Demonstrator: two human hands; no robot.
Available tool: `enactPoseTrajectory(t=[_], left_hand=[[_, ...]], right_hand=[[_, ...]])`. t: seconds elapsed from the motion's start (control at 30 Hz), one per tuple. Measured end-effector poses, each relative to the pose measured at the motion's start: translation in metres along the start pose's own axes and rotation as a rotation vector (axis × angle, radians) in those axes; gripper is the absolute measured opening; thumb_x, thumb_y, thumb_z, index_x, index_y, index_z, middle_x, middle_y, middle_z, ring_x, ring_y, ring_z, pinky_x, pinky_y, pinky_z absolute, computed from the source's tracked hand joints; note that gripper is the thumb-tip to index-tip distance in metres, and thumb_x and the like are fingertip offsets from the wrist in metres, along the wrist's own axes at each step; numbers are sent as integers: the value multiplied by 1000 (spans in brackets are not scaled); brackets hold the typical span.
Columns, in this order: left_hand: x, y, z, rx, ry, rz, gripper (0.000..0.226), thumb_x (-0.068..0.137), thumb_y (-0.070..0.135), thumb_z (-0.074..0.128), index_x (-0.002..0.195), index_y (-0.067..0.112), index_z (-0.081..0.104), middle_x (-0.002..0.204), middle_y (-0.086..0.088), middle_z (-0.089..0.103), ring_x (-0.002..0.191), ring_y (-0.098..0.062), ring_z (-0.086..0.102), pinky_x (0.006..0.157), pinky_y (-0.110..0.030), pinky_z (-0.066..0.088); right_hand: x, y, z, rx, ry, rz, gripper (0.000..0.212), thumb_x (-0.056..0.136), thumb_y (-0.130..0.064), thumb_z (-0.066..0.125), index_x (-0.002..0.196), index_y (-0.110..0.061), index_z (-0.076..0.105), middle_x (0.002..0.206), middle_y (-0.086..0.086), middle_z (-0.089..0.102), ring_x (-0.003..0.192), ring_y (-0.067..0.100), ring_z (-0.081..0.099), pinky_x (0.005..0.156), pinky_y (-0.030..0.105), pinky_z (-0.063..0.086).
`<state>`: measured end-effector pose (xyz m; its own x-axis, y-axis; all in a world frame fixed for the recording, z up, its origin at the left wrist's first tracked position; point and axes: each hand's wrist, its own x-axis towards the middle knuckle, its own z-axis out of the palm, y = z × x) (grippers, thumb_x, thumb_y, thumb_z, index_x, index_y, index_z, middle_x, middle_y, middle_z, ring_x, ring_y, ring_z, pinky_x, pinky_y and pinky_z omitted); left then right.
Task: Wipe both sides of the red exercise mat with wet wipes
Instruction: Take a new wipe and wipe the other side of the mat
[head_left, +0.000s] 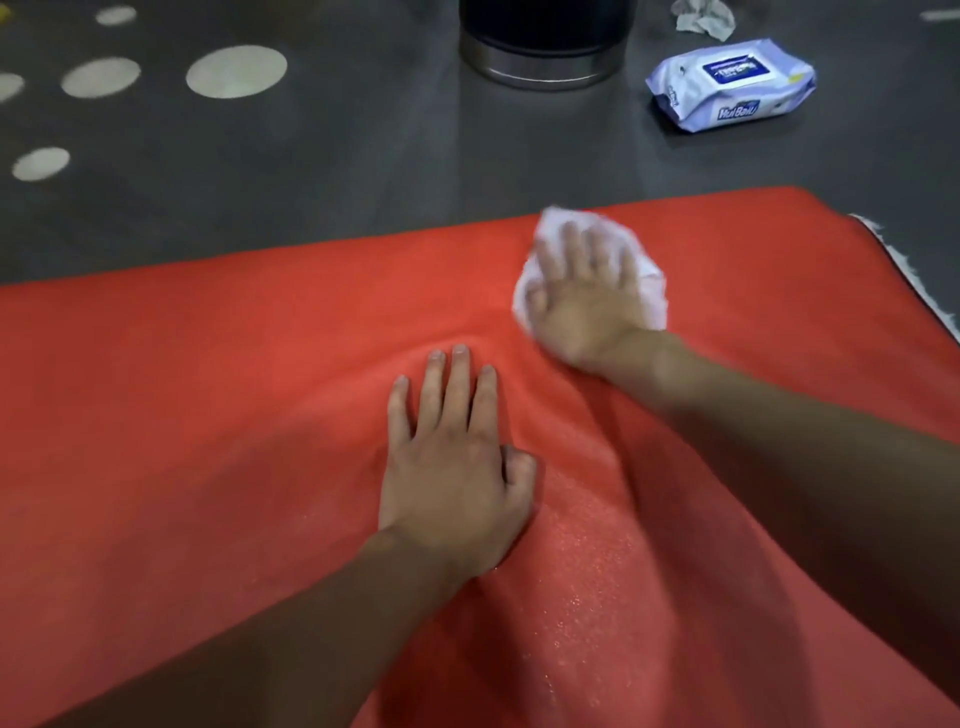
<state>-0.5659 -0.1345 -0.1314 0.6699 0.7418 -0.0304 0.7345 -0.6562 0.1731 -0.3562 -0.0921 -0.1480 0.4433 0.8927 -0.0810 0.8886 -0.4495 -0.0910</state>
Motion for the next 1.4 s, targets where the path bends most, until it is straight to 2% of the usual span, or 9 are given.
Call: enactPoseTrajectory(t=[0.1, 0.23, 0.53, 0.7, 0.83, 1.0, 1.17, 1.3, 1.4], left_hand=[[1, 0, -1, -6, -16, 6, 83, 81, 47, 12, 157, 14, 20, 165, -8, 3, 152, -22, -6, 121, -51, -2], [1, -1, 0, -23, -11, 8, 82, 82, 47, 14, 157, 14, 18, 165, -7, 0, 152, -22, -9, 121, -50, -3], [0, -3, 3, -26, 14, 20, 79, 83, 47, 22, 155, 13, 24, 165, -9, 8, 152, -23, -3, 121, -52, 1], [1, -1, 2, -13, 19, 15, 80, 83, 47, 20, 155, 12, 26, 164, -10, 13, 152, -24, 1, 121, -52, 3], [1, -2, 3, -27, 29, 10, 80, 83, 48, 19, 155, 14, 24, 165, -8, 9, 152, -22, -1, 121, -51, 1], [-1, 0, -1, -17, 20, 3, 82, 81, 47, 13, 156, 14, 21, 165, -7, 8, 152, -21, -3, 121, -50, 0], [0, -1, 2, -33, 42, 10, 82, 80, 46, 14, 155, 14, 22, 165, -7, 9, 152, -21, -1, 121, -50, 1], [-2, -1, 4, -86, 97, -6, 84, 80, 43, 24, 155, 4, 17, 162, -10, 22, 151, -22, 12, 121, -50, 9], [-1, -1, 7, -105, 118, -10, 84, 81, 39, 23, 155, 2, 12, 162, -12, 20, 151, -21, 13, 121, -49, 10]], right_hand=[[-2, 7, -3, -22, -6, -255, 64, 96, -51, 8, 157, -33, 11, 166, 2, 2, 153, 22, -2, 120, 48, -5], [43, 22, -16, 11, -3, 170, 58, 100, -43, 14, 157, -32, 10, 166, 2, 2, 152, 24, -4, 120, 50, -4], [55, 1, -16, 2, -39, 57, 56, 101, -44, 14, 156, -35, 12, 166, 0, 5, 152, 23, -4, 120, 50, -6], [18, -36, -4, -56, -41, -483, 60, 99, -49, 9, 157, -34, 11, 166, -1, 0, 152, 22, -3, 121, 47, -3], [42, -10, -11, 11, -50, -32, 58, 100, -46, 12, 157, -36, 7, 166, 0, -2, 152, 22, -7, 121, 47, -7], [-1, -26, -4, -34, -15, -503, 61, 98, -50, 12, 156, -34, 17, 166, 3, 7, 152, 26, 5, 122, 49, 5], [11, -9, -8, -13, -99, -70, 57, 102, -46, 15, 157, -35, 4, 166, 2, -7, 152, 27, -10, 121, 49, -7], [-27, -15, -2, -22, -42, -481, 65, 95, -54, 6, 157, -35, 14, 166, 4, 3, 153, 26, 1, 122, 51, 0], [-12, 14, -13, -14, -33, -200, 60, 99, -49, 9, 157, -34, 11, 166, 4, 3, 153, 25, -1, 121, 49, -2]])
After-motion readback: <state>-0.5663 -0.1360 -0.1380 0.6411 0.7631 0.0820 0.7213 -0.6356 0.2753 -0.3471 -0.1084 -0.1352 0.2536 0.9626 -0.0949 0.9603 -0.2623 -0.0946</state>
